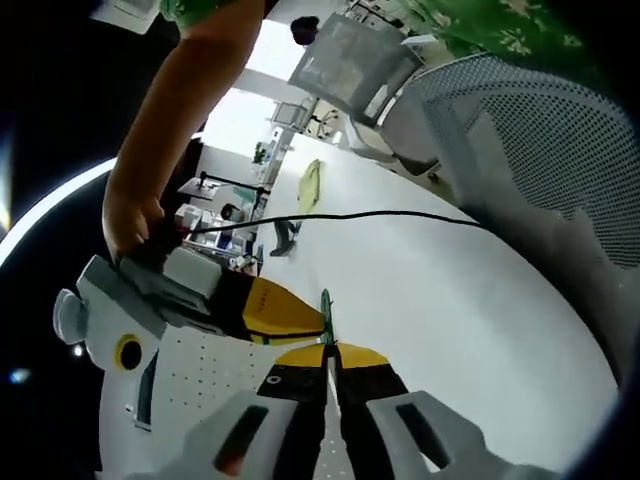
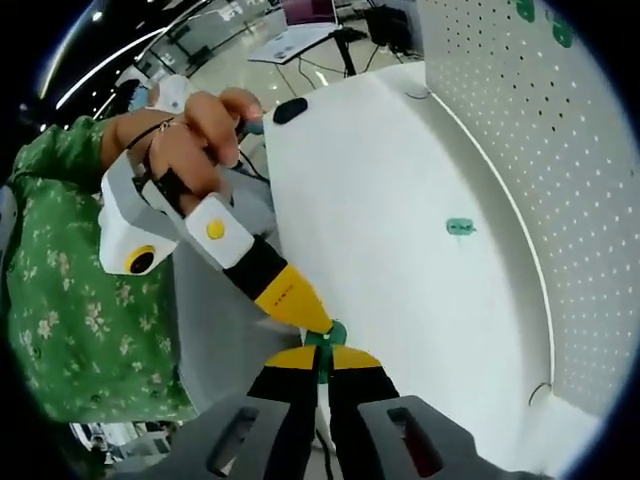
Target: Insert the hook assembly into the mounting plate slot until the hook locks in place.
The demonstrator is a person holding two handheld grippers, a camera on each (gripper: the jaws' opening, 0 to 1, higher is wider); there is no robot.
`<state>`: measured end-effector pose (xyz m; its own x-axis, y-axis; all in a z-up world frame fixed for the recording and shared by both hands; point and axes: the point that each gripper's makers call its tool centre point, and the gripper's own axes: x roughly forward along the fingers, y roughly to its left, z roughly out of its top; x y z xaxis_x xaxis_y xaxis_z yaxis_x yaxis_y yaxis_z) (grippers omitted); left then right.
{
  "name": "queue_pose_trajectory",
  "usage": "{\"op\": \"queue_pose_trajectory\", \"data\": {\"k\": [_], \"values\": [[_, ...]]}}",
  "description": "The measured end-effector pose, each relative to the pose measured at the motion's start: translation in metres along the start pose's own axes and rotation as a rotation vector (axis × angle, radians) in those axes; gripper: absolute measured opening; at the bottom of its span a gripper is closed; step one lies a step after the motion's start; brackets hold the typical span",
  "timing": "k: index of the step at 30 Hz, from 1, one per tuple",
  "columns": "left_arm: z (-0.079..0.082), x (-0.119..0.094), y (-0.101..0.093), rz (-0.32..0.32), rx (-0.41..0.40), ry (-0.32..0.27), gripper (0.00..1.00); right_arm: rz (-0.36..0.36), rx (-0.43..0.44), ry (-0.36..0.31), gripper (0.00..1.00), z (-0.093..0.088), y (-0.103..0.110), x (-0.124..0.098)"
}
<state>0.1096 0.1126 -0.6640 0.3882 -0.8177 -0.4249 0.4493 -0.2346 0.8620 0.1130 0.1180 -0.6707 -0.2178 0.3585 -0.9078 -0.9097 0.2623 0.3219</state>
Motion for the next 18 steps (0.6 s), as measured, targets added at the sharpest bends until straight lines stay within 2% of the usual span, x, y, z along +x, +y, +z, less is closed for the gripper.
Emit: {"op": "queue_pose_trajectory", "data": {"k": [5, 7, 8, 12, 14, 18], "values": [[-0.006, -0.001, 0.005, 0.022, -0.080, 0.005, 0.07, -0.013, 0.004, -0.010, 0.01, 0.001, -0.002, -0.001], [-0.006, -0.002, 0.005, 0.027, -0.139, -0.006, 0.14, -0.015, 0.002, -0.007, 0.01, 0.000, -0.003, 0.000], [-0.004, -0.003, 0.005, 0.025, -0.192, -0.031, 0.16, -0.015, 0.003, -0.007, 0.01, 0.000, -0.003, 0.000], [-0.006, -0.005, 0.001, 0.020, -0.275, -0.040, 0.18, -0.016, 0.002, -0.017, 0.01, 0.000, -0.003, -0.001], [-0.006, -0.006, -0.001, 0.009, -0.379, -0.060, 0.20, -0.018, 0.003, -0.021, 0.01, 0.001, -0.004, -0.002], [-0.012, -0.009, 0.004, 0.022, -0.527, -0.080, 0.21, -0.023, 0.006, -0.031, 0.01, 0.001, -0.004, -0.003]]}}
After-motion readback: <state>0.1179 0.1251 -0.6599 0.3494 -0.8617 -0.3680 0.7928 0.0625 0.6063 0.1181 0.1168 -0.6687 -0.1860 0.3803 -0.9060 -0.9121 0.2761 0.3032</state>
